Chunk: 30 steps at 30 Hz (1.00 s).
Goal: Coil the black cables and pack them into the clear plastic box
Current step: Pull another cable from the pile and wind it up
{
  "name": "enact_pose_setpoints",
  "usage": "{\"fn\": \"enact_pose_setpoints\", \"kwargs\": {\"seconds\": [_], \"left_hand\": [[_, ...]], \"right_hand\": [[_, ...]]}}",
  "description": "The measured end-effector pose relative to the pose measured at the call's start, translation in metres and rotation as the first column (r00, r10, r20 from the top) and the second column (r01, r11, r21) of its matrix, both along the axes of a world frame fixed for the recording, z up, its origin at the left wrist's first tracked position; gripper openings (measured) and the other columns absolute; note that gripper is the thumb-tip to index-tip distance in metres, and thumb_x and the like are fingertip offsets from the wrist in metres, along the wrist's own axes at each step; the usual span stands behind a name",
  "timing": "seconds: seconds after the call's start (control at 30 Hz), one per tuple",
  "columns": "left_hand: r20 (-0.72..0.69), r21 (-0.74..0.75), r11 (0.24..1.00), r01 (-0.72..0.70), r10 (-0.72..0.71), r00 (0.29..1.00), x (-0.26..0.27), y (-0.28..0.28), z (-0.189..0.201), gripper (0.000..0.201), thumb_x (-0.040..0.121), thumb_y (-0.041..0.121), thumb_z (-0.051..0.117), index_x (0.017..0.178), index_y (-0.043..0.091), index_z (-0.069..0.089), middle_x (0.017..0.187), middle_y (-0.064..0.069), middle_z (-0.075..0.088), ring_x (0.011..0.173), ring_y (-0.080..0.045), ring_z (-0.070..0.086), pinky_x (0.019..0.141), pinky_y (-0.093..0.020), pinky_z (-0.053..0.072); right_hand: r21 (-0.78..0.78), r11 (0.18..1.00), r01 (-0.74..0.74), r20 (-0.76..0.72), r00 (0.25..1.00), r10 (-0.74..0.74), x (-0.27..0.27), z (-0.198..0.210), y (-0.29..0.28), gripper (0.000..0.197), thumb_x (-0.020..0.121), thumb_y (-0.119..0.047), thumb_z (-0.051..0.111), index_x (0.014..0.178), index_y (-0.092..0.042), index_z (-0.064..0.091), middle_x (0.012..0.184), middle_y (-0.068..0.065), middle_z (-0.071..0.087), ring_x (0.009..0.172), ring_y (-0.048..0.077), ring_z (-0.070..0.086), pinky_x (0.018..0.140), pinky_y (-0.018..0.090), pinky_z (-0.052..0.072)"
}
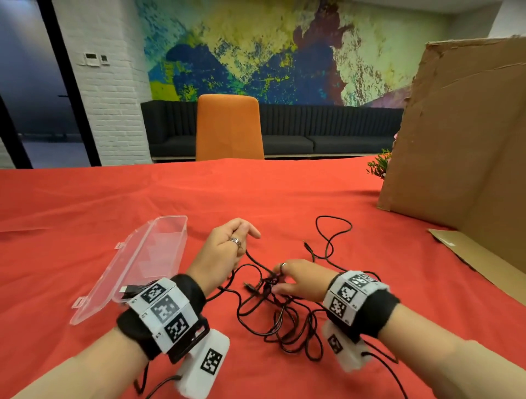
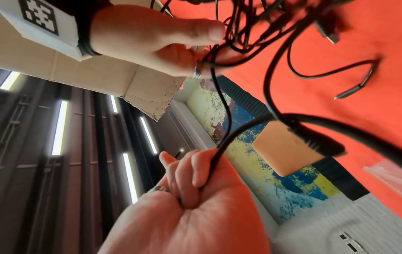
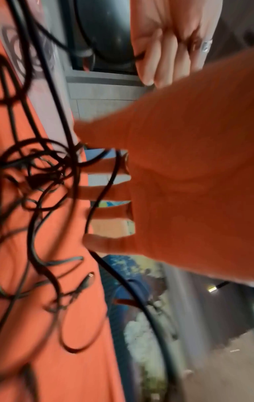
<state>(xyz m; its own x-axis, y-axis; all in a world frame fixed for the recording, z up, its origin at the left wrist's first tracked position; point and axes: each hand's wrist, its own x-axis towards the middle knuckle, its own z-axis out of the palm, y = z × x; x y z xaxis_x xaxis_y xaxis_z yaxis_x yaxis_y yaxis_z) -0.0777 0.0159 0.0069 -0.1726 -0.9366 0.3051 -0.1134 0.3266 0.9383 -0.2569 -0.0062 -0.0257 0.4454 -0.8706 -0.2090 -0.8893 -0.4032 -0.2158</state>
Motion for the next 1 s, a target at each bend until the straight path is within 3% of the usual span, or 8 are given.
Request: {"fn": "enact_pose_setpoints", "kwargs": {"seconds": [0.1,0.23,0.33,0.43,0.53,0.7,0.9,1.0], "left_hand": [[0.033,-0.034,0.997,-0.067,0.068,0.997,0.008,-0.006,0.002,0.031,0.1,0.017,0.035,0.082,0.011,0.059,0.049,0.008,0.028,0.038,-0.002,0.021,0.038,-0.015,0.02],[0.124,-0.126,0.969,-0.214,0.23,0.965,0.029,-0.018,-0.002,0.032,0.1,0.018,0.036,0.083,0.021,0.062,0.05,0.009,0.032,0.039,-0.003,0.026,0.045,-0.023,0.022],[0.151,-0.212,0.927,-0.31,0.344,0.927,0.035,-0.022,0.0,0.032,0.1,0.019,0.035,0.085,0.027,0.062,0.054,0.004,0.036,0.042,-0.005,0.033,0.051,-0.028,0.026],[0.202,-0.239,0.895,-0.376,0.425,0.883,0.04,-0.026,0.002,0.029,0.1,0.018,0.034,0.099,0.018,0.064,0.073,-0.023,0.054,0.064,-0.025,0.051,0.064,-0.036,0.037],[0.262,-0.186,0.881,-0.434,0.471,0.843,0.052,-0.029,-0.002,0.03,0.1,0.016,0.034,0.105,0.011,0.063,0.104,-0.031,0.061,0.098,-0.044,0.055,0.082,-0.044,0.044],[0.25,-0.139,0.85,-0.508,0.527,0.812,0.071,-0.032,0.003,0.035,0.099,0.012,0.033,0.098,0.004,0.067,0.06,-0.018,0.051,0.05,-0.023,0.039,0.05,-0.031,0.026],[0.238,-0.137,0.84,-0.525,0.542,0.806,0.077,-0.036,0.005,0.037,0.1,0.016,0.033,0.092,0.009,0.067,0.051,-0.003,0.038,0.046,-0.021,0.032,0.049,-0.03,0.023],[0.201,-0.137,0.844,-0.519,0.536,0.82,0.074,-0.033,0.007,0.035,0.1,0.016,0.033,0.088,0.011,0.064,0.054,-0.002,0.04,0.047,-0.018,0.034,0.049,-0.03,0.025]], "right_hand": [[-0.002,1.0,-0.011,0.241,0.97,0.011,-0.006,0.012,-0.001,0.021,0.096,-0.027,0.046,0.075,-0.027,0.048,0.065,-0.012,0.049,0.061,0.0,0.047,0.058,0.013,0.032],[-0.122,0.992,0.007,0.511,0.858,0.057,-0.047,0.05,-0.001,0.014,0.092,-0.02,0.054,0.084,-0.009,0.058,0.063,-0.006,0.036,0.052,0.002,0.034,0.054,0.015,0.029],[-0.118,0.992,0.046,0.645,0.763,0.041,-0.074,0.07,0.003,0.011,0.087,-0.029,0.061,0.086,-0.021,0.068,0.06,-0.006,0.04,0.053,0.003,0.035,0.052,0.017,0.029],[-0.075,0.976,0.203,0.876,0.481,-0.033,-0.088,0.079,0.003,0.037,0.09,-0.035,0.051,0.056,-0.027,0.06,0.055,-0.006,0.035,0.048,0.004,0.028,0.047,0.018,0.025],[0.016,0.933,0.36,0.986,0.147,-0.073,-0.105,0.087,0.0,0.044,0.098,-0.029,0.038,0.055,-0.025,0.047,0.05,-0.012,0.033,0.045,0.003,0.026,0.048,0.019,0.023],[0.116,0.836,0.536,0.987,-0.16,-0.035,-0.137,0.08,-0.013,0.034,0.086,-0.047,0.048,0.065,-0.022,0.039,0.043,-0.012,0.032,0.038,0.001,0.03,0.04,0.012,0.022],[0.163,0.592,0.789,0.986,-0.122,-0.109,-0.159,0.058,-0.03,0.037,0.096,-0.038,0.04,0.063,-0.022,0.042,0.05,-0.006,0.039,0.039,0.004,0.038,0.04,0.018,0.037],[0.099,0.571,0.815,0.968,0.053,-0.243,-0.163,0.046,-0.035,0.038,0.097,-0.031,0.041,0.062,-0.017,0.044,0.058,0.004,0.038,0.044,0.012,0.042,0.037,0.022,0.045]]}}
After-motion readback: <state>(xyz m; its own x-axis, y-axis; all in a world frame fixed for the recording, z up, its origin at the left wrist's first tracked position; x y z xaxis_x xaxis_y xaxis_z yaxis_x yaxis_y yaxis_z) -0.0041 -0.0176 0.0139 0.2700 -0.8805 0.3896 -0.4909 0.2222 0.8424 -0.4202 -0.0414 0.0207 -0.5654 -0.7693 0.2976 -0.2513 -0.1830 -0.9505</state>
